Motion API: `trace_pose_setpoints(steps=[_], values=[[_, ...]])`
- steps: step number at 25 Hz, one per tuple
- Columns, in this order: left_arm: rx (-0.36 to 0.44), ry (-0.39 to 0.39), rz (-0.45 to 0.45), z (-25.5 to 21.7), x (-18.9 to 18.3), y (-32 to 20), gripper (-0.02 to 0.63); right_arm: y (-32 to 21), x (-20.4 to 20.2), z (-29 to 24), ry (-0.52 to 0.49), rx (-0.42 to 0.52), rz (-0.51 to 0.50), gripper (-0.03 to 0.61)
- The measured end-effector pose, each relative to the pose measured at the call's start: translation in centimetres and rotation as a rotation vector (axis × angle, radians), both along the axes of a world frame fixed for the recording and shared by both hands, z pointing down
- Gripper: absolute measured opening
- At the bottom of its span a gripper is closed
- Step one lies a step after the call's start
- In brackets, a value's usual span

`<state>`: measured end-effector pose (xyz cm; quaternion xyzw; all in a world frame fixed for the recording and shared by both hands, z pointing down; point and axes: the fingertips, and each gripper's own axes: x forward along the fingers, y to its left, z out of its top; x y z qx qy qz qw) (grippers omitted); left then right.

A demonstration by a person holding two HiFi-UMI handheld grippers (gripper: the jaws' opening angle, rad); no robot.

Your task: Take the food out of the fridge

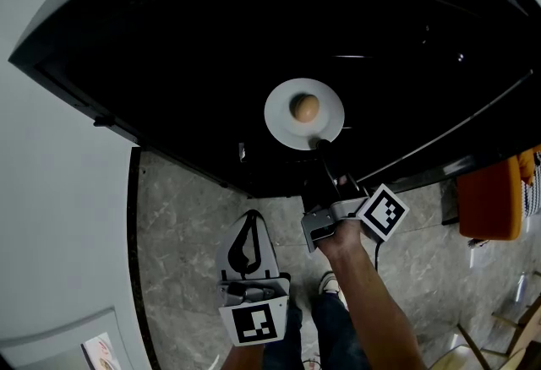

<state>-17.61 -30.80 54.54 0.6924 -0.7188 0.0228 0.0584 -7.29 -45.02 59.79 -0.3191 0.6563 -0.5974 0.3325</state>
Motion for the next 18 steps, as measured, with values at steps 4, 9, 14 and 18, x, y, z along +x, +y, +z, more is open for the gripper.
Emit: trace_pose_setpoints(steps=[4,9,14,18], values=[[0.002,0.001,-0.002,-0.12,-0.03,-0.14,0.014,-0.63,-0.47,-0.13,-0.008,-0.003,0.001,0.103],[0.002,0.002,-0.006,-0.2,-0.21,-0.38,0.014,-1.06,-0.75,0.11,-0.008,-0.022,0.006,0.101],[0.002,0.0,-0.003,-0.27,-0.16,-0.48,0.014,-1.15,-0.84,0.41,-0.015,-0.041,0.011,0.09],[0.001,0.002,-0.003,-0.26,-0.1,-0.55,0.014,-1.16,-0.84,0.72,-0.018,-0.06,0.017,0.055]])
